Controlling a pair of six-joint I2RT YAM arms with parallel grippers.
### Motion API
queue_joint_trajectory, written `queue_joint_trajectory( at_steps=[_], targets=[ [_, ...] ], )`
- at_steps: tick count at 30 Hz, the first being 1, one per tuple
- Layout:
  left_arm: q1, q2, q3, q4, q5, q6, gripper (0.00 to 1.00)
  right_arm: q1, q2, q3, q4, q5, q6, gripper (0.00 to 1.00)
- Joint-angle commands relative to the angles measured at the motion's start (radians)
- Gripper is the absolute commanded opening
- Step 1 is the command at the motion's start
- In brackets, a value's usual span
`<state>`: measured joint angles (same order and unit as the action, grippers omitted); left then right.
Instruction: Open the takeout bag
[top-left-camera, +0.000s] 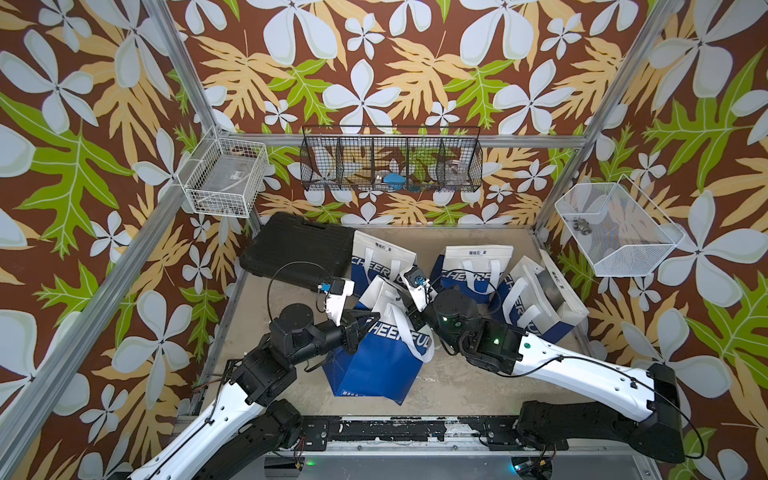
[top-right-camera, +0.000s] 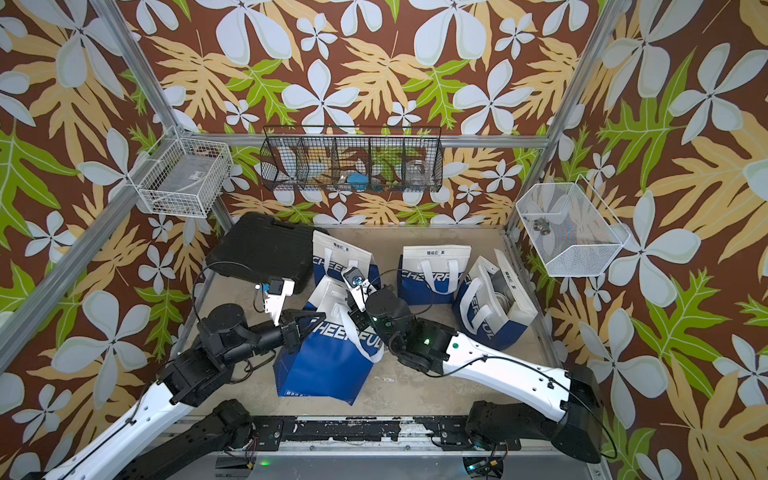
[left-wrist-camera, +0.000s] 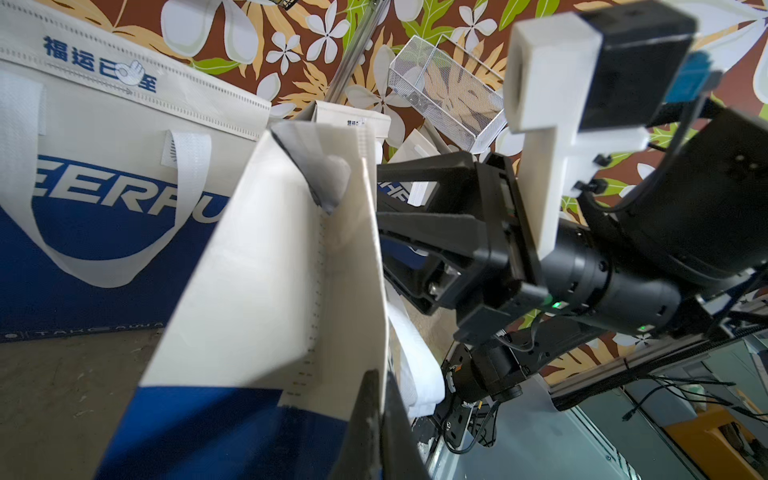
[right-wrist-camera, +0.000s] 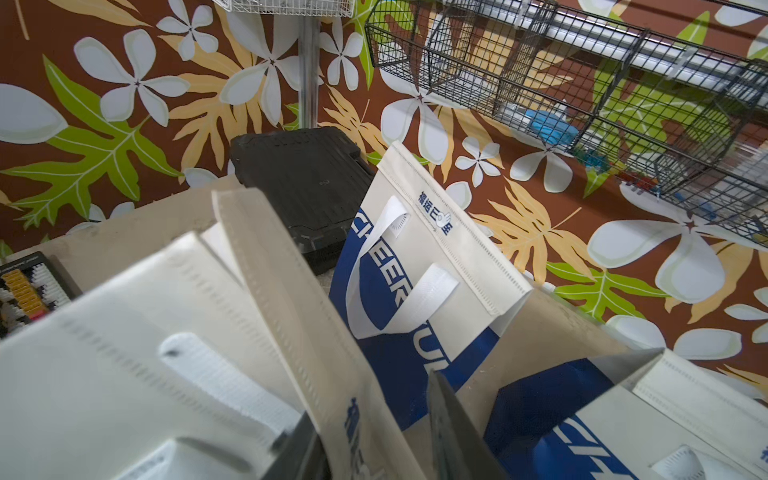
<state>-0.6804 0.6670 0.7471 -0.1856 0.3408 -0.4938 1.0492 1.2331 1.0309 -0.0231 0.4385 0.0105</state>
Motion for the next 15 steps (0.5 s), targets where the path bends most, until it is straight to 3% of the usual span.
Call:
queue_joint_trajectory(
  at_steps=[1, 8, 11, 14, 15],
  targets=[
    [0.001, -0.007, 0.017, 0.007, 0.024, 0.019, 0.0, -0.002, -0.002, -0.016, -0.003, -0.005, -0.011, 0.37],
    [0.001, -0.015, 0.024, 0.006, 0.03, 0.012, 0.0, -0.002, 0.002, -0.078, 0.012, -0.011, 0.0, 0.36],
    [0.002, -0.017, 0.021, 0.002, 0.029, 0.011, 0.0, -0.002, 0.009, -0.08, 0.019, -0.001, 0.0, 0.23],
    [0.001, -0.019, 0.017, 0.002, 0.022, 0.011, 0.0, -0.002, 0.015, -0.066, 0.014, -0.004, 0.0, 0.0],
    [0.001, -0.02, 0.016, -0.001, 0.02, 0.015, 0.0, -0.002, 0.016, -0.055, -0.002, -0.016, 0.002, 0.0]
  ],
)
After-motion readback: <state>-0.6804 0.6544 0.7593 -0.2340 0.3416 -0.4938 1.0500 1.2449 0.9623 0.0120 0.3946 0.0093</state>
